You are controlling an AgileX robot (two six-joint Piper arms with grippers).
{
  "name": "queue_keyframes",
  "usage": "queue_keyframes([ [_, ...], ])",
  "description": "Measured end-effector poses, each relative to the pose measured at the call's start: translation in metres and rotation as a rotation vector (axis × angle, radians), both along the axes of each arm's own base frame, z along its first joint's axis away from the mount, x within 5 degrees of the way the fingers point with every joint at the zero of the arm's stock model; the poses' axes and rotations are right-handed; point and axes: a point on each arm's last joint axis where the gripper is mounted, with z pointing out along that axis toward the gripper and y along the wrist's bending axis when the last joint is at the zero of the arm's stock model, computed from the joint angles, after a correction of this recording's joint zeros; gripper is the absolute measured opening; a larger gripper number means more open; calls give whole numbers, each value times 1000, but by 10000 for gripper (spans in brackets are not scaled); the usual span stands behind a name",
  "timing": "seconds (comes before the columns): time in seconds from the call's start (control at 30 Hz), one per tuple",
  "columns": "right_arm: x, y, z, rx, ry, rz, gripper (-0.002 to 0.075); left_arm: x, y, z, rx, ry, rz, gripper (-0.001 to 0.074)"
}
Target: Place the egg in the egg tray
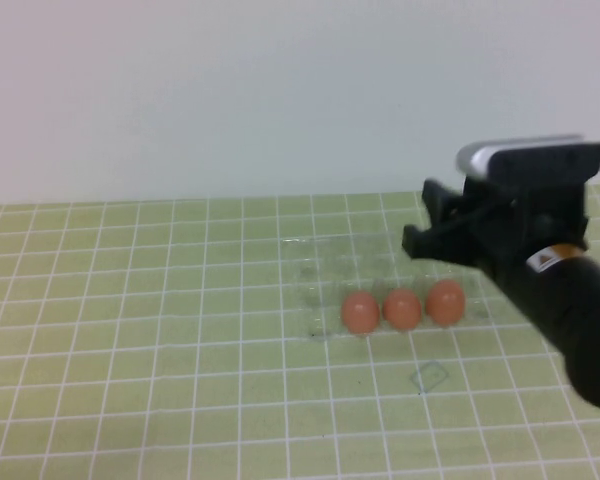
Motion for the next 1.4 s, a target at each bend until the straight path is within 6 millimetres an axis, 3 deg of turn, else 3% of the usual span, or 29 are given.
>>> queue_keyframes([
  [0.13, -19, -9, 48, 50, -112, 31, 135, 0, 0, 0, 0, 0, 0, 0],
  [0.27, -39, -20, 83, 45, -191, 89, 25, 0, 0, 0, 0, 0, 0, 0],
  [0.4, -55, -25, 104, 8, -259, 167, 4, 0, 0, 0, 0, 0, 0, 0],
  [0.6, -67, -24, 106, -63, -248, 279, -1, 0, 0, 0, 0, 0, 0, 0],
  [0.7, -83, -28, 119, -166, -319, 369, -1, 0, 0, 0, 0, 0, 0, 0],
  [0.87, -119, -51, 152, -278, -507, 429, -1, 0, 0, 0, 0, 0, 0, 0],
  [0.97, -140, -72, 161, -282, -565, 415, -1, 0, 0, 0, 0, 0, 0, 0],
  [1.07, -163, -100, 147, -375, -554, 392, -1, 0, 0, 0, 0, 0, 0, 0],
  [1.27, -205, -149, 64, -508, -355, 265, -1, 0, 0, 0, 0, 0, 0, 0],
  [1.4, -225, -164, 17, -474, -339, 141, -1, 0, 0, 0, 0, 0, 0, 0],
])
